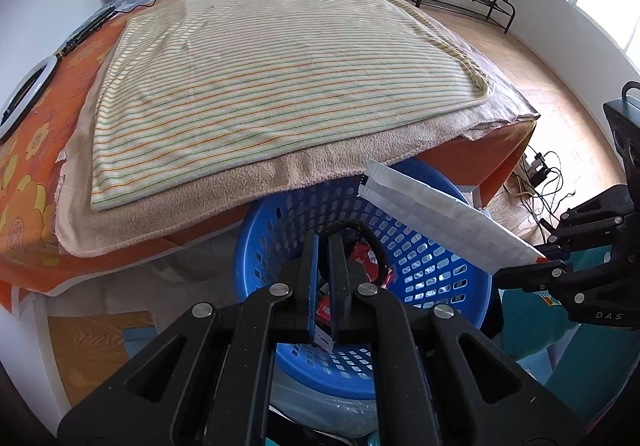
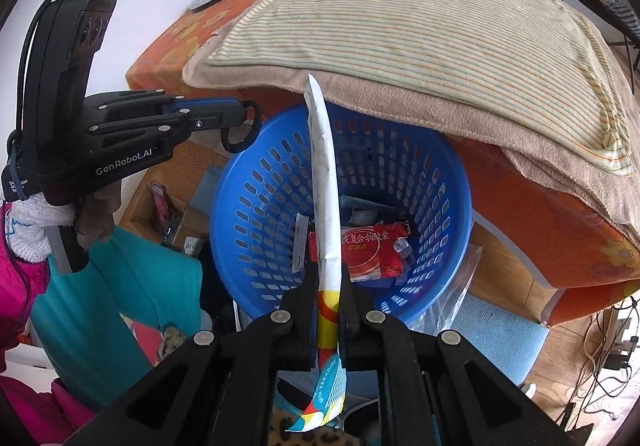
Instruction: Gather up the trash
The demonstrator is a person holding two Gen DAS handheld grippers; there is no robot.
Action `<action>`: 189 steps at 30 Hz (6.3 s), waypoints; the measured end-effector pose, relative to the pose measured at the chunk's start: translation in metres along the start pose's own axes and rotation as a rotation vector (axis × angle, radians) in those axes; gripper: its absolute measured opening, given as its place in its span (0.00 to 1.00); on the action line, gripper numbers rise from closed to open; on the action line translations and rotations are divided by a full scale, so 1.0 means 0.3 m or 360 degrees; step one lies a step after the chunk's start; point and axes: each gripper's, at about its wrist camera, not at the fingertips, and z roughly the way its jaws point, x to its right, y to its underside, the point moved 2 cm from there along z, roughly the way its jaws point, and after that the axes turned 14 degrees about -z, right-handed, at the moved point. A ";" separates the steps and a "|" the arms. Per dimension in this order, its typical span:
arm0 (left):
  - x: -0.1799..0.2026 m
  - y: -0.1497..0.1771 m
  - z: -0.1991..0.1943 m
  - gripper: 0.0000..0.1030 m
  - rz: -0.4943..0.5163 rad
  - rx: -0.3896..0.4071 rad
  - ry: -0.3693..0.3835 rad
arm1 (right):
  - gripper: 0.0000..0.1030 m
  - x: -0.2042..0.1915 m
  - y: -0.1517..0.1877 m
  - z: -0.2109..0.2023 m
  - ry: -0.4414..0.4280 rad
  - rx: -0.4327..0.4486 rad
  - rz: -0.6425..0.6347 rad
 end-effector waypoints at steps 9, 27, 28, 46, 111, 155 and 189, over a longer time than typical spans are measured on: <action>-0.001 0.026 0.052 0.02 -0.0017 -0.0072 0.0000 | 0.06 0.009 0.009 0.040 0.0001 -0.0052 0.0016; 0.012 0.036 0.103 0.03 -0.0006 -0.0114 -0.0051 | 0.11 0.064 0.005 0.081 0.0025 -0.0059 0.0080; 0.014 0.036 0.108 0.03 -0.0007 -0.0119 -0.0052 | 0.14 0.066 0.002 0.079 0.0031 -0.0051 0.0079; -0.018 0.020 0.115 0.72 -0.0067 -0.0065 -0.0150 | 0.75 0.073 -0.014 0.073 0.0206 -0.0014 0.0017; -0.064 -0.603 -0.194 0.95 -0.0278 0.0548 -0.0177 | 1.00 0.362 -0.479 -0.249 0.0651 0.0597 0.0181; -0.075 -0.617 -0.074 1.00 -0.0286 0.0489 -0.0166 | 1.00 0.499 -0.498 -0.184 0.0628 0.0678 0.0366; -0.069 -0.598 -0.044 1.00 -0.0270 0.0467 -0.0172 | 1.00 0.504 -0.488 -0.179 0.0604 0.0679 0.0393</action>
